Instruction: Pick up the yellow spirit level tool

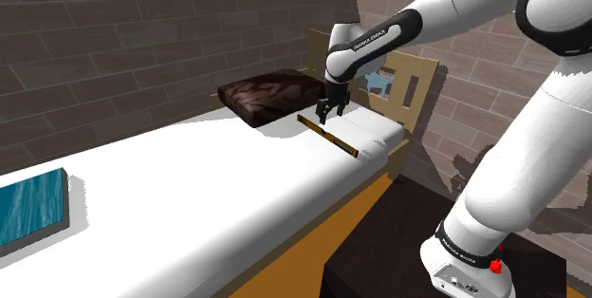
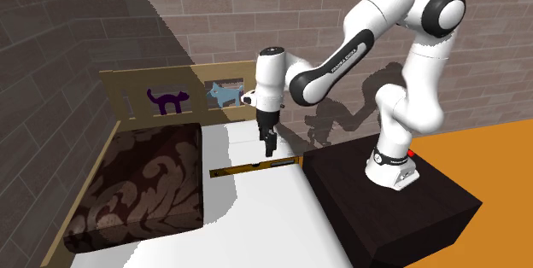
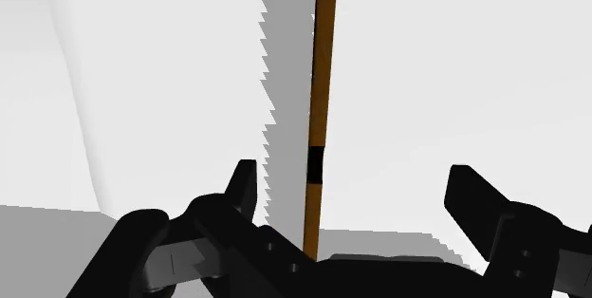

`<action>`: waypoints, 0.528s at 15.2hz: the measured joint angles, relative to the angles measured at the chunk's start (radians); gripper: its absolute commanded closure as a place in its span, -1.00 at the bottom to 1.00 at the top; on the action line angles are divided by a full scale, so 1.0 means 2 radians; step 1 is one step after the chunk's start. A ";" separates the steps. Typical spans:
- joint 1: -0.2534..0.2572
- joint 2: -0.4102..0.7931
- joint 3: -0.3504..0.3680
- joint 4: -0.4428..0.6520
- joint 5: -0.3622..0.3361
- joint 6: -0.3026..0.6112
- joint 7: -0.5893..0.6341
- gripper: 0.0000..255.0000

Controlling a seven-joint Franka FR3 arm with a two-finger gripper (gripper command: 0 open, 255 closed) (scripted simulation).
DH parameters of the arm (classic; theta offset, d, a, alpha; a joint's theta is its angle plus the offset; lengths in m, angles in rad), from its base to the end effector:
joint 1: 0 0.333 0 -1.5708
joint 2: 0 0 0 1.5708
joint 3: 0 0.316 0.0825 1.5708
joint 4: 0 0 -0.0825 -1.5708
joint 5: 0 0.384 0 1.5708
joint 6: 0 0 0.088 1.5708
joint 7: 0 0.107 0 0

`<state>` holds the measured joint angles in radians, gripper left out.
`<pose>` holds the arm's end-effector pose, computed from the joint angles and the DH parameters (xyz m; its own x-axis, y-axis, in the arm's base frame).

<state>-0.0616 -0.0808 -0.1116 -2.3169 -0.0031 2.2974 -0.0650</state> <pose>0.4966 -0.0872 0.3808 0.9925 -0.1058 0.0611 -0.1058 -0.9944 -0.0026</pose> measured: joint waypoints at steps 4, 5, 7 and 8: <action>-0.004 0.073 -0.005 0.037 0.020 0.035 -0.020 -1.00; -0.005 0.091 -0.005 0.049 0.024 0.039 -0.024 -1.00; -0.005 0.107 -0.004 0.054 0.029 0.050 -0.026 -1.00; -0.006 0.113 -0.004 0.053 0.030 0.057 -0.028 -1.00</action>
<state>-0.0728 0.1442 -0.1203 -2.2113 0.0570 2.4108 -0.1208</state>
